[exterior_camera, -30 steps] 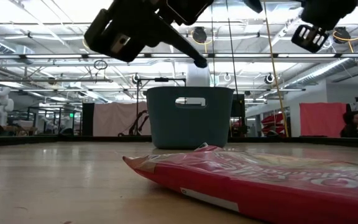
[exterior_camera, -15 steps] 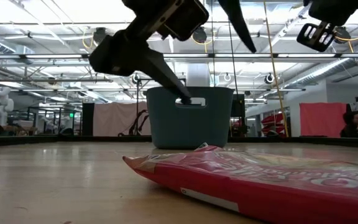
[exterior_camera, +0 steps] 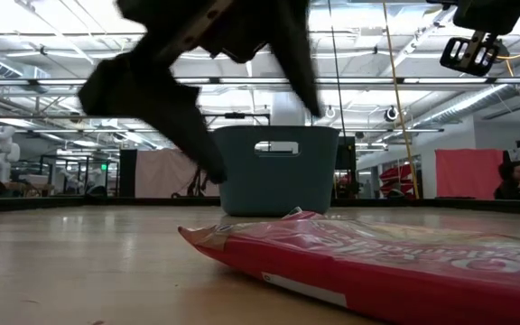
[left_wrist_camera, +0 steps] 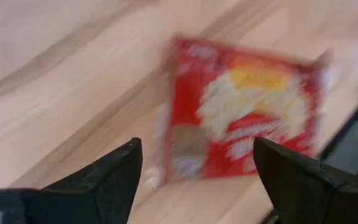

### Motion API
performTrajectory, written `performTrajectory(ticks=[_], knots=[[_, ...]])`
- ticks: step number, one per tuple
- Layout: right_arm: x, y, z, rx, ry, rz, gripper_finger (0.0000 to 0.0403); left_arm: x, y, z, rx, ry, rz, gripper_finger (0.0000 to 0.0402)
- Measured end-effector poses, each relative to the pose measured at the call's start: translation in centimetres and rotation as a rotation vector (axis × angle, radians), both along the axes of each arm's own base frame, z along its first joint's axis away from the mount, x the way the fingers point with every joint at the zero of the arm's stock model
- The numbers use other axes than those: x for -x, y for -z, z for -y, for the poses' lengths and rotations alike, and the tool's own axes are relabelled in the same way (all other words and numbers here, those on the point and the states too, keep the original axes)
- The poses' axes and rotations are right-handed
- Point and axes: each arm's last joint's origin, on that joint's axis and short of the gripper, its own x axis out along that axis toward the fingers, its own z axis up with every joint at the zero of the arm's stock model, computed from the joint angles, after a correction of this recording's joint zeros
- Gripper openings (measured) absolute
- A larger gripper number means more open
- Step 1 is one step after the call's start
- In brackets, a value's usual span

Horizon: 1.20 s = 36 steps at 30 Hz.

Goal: Sort popcorn bags into baskets
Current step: Put the red popcorn bag into the blue bin

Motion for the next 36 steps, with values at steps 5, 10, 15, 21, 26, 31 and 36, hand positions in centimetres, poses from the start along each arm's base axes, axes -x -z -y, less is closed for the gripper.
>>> performTrajectory(ticks=[5,10,15,21,26,31,36], knots=[[0.0,0.0,0.0,-0.006,0.006,-0.001,0.0,0.6,1.0,1.2,-0.079,0.093,-0.014,0.0285],[0.0,-0.1,0.0,-0.002,0.005,0.006,0.0,0.7,1.6,1.8,-0.149,0.188,0.001,0.0288],[0.0,-0.1,0.0,-0.007,0.009,0.003,0.0,0.0,1.3,2.3,-0.241,0.294,0.119,0.0324],[0.0,-0.1,0.0,-0.024,0.022,-0.008,0.0,-0.6,4.1,2.2,-0.251,0.296,0.076,0.0343],[0.0,-0.1,0.0,-0.039,0.033,-0.018,0.0,-1.4,5.3,2.4,-0.234,0.312,0.103,0.0312],[0.0,-0.1,0.0,-0.032,0.028,-0.013,0.0,-1.7,5.5,1.4,-0.248,0.309,0.067,0.0222],[-0.1,-0.1,0.0,-0.013,0.017,-0.002,0.0,-2.8,5.6,-0.5,-0.225,0.311,0.064,0.0073]])
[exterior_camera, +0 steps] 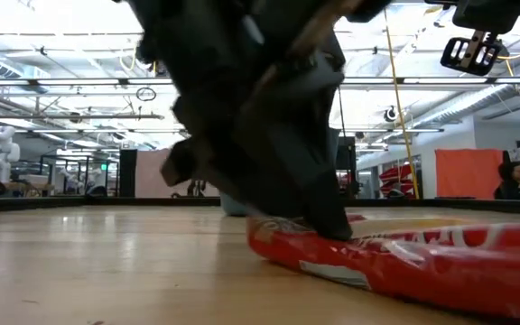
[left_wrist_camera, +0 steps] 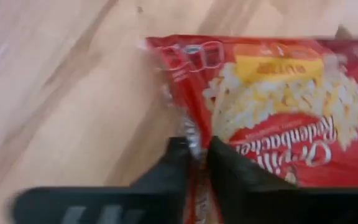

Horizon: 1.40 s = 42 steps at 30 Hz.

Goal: Sort popcorn bags into baskets
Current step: Put the red popcorn bag into the blue bin

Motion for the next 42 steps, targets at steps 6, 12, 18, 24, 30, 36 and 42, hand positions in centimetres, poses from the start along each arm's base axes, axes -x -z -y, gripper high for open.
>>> performTrajectory(ticks=[6,12,18,24,30,36,42], knots=[[0.0,0.0,0.0,0.001,-0.001,0.0,0.0,-1.3,-1.1,-2.9,0.055,-0.065,0.014,0.0007],[0.1,0.0,0.0,0.001,-0.002,0.002,0.0,-1.4,-5.8,-6.0,0.022,-0.161,0.107,0.0003],[0.4,-0.3,0.2,0.058,0.078,0.038,0.0,-0.9,-9.8,-8.5,0.039,-0.267,0.192,0.0002],[1.3,-2.3,-0.1,0.161,0.104,0.018,0.0013,-0.2,-13.3,-9.9,0.054,-0.4,0.313,0.0001],[2.2,-6.2,-0.7,0.331,0.087,0.095,0.0043,-0.3,-16.8,-11.2,0.148,-0.454,0.504,0.0001],[3.0,-10.0,-1.8,0.573,-0.091,0.332,0.0085,-0.4,-19.8,-13.1,0.26,-0.539,0.685,0.0001],[4.0,-12.4,-2.2,0.7,-0.207,0.456,0.016,0.1,-22.9,-14.9,0.309,-0.56,0.859,0.0001]])
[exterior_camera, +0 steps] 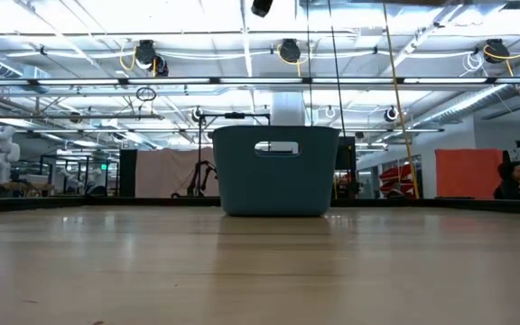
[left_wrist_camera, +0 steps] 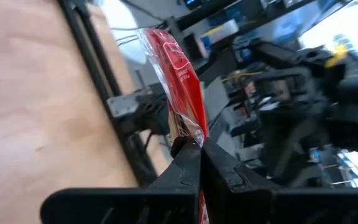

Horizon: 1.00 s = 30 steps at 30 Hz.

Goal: Sort popcorn bags into baskets
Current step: Put the red popcorn bag into the blue bin

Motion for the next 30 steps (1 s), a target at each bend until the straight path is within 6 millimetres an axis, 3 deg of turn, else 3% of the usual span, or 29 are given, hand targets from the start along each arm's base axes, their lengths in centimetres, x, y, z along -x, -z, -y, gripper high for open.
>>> performTrajectory(ticks=[4,8,13,19,24,30], knots=[[0.2,-0.6,0.1,0.07,0.073,-0.008,0.021,0.8,-1.5,-0.5,-0.007,0.01,0.046,0.0001],[0.2,-2.0,0.1,0.229,0.049,0.068,0.0234,1.8,-2.8,-0.7,-0.016,0.013,0.075,0.0001],[-0.6,-2.4,-0.1,0.522,0.032,0.07,0.0252,2.8,-4.2,-0.5,-0.012,0.021,0.116,0.0001],[-3.0,-1.8,-1.3,0.94,0.038,0.057,0.0266,3.6,-5.5,-0.4,0.024,0.061,0.183,0.0001],[-5.2,-1.7,-2.3,1.269,0.106,0.039,0.0255,3.8,-6.0,-0.3,0.057,0.1,0.212,0.0001],[-5.8,-2.8,-2.5,1.29,0.203,0.111,0.0196,4.8,-7.0,-0.6,0.058,0.095,0.235,0.0001]])
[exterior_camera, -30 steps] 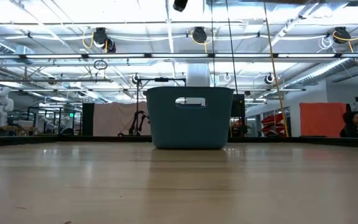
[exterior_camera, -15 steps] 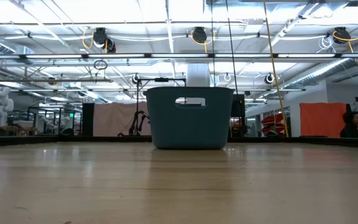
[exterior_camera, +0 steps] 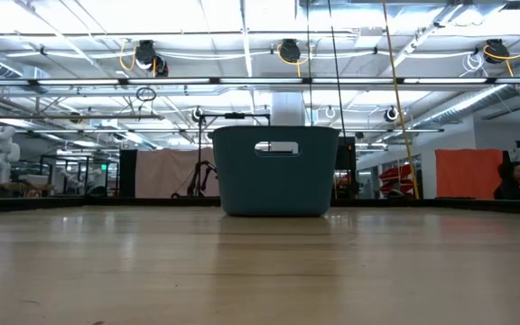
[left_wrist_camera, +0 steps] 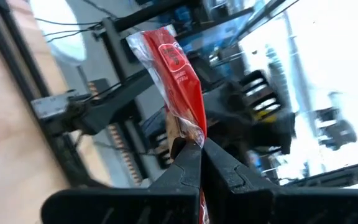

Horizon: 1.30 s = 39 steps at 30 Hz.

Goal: Sort popcorn bags into baskets
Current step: Put the red popcorn bag into the blue bin

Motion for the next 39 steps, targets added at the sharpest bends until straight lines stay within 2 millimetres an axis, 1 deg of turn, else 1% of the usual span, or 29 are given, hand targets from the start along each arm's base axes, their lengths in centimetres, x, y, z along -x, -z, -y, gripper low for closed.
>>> performTrajectory(ticks=[4,6,11,14,17,21,25,28,31,34,36,39], knots=[[0.2,-0.4,0.2,0.019,-0.005,0.019,0.0139,0.4,-0.2,-0.2,-0.037,-0.006,-0.014,0.0004],[0.3,-0.5,0.2,0.014,-0.006,0.022,0.0111,0.5,-0.5,-0.4,-0.038,-0.014,0.003,0.0018],[0.4,-0.5,0.3,0.01,-0.003,0.026,0.0044,0.6,-0.6,-1.0,-0.038,-0.029,0.001,0.0086],[0.4,-0.6,0.2,0.001,-0.002,0.039,0.0015,0.6,-0.4,-1.2,-0.051,-0.034,-0.019,0.0135],[0.3,-0.8,0.2,-0.017,-0.002,0.061,0.0009,0.5,-0.4,-1.5,-0.129,-0.055,-0.028,0.0186],[0.2,-1.0,0.3,-0.09,0.031,0.109,0.0017,1.0,-0.8,-2.2,-0.268,-0.145,-0.053,0.025],[0.2,-1.0,0.4,-0.235,0.074,0.178,0.0014,2.5,-2.2,-3.7,-0.385,-0.208,-0.055,0.0305],[0.2,-1.0,0.4,-0.368,0.102,0.239,0.0011,3.6,-3.0,-5.1,-0.457,-0.254,-0.073,0.0338],[0.1,-1.0,0.5,-0.543,0.145,0.321,0.0011,5.0,-4.0,-6.7,-0.493,-0.313,-0.072,0.0358],[0.2,-1.0,0.7,-0.693,0.176,0.384,0.001,6.5,-4.8,-8.1,-0.497,-0.356,-0.075,0.0364],[0.2,-0.8,0.9,-0.772,0.175,0.387,0.001,7.5,-5.2,-8.5,-0.5,-0.36,-0.089,0.0364],[0.0,-0.5,1.4,-0.914,0.179,0.381,0.001,8.1,-5.6,-8.5,-0.527,-0.338,-0.078,0.0364]])
